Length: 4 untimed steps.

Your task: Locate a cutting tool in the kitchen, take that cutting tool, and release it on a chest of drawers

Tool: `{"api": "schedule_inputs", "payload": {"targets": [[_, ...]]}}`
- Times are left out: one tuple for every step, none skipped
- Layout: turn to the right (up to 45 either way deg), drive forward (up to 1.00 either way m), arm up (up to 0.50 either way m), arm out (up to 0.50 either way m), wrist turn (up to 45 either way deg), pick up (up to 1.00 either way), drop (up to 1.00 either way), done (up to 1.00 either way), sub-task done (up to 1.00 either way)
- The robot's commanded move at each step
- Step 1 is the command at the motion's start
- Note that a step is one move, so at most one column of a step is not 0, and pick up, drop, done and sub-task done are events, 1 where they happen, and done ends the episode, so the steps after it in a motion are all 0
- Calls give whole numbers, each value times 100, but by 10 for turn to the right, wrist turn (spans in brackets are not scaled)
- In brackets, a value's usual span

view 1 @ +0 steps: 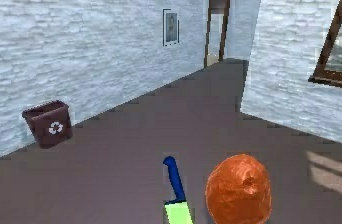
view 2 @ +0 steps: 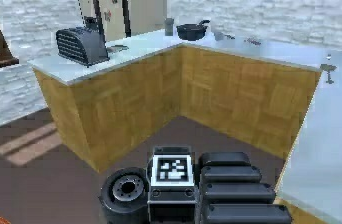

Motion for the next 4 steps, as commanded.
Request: {"api": "schedule_inputs", "payload": {"targets": [[-450, 0, 0, 0, 0, 0, 0, 0, 0], [-60, 0, 0, 0, 0, 0, 0, 0, 0], [0, 5, 0, 0, 0, 0, 0, 0, 0], [180, 0, 0, 0, 0, 0, 0, 0, 0]]}}
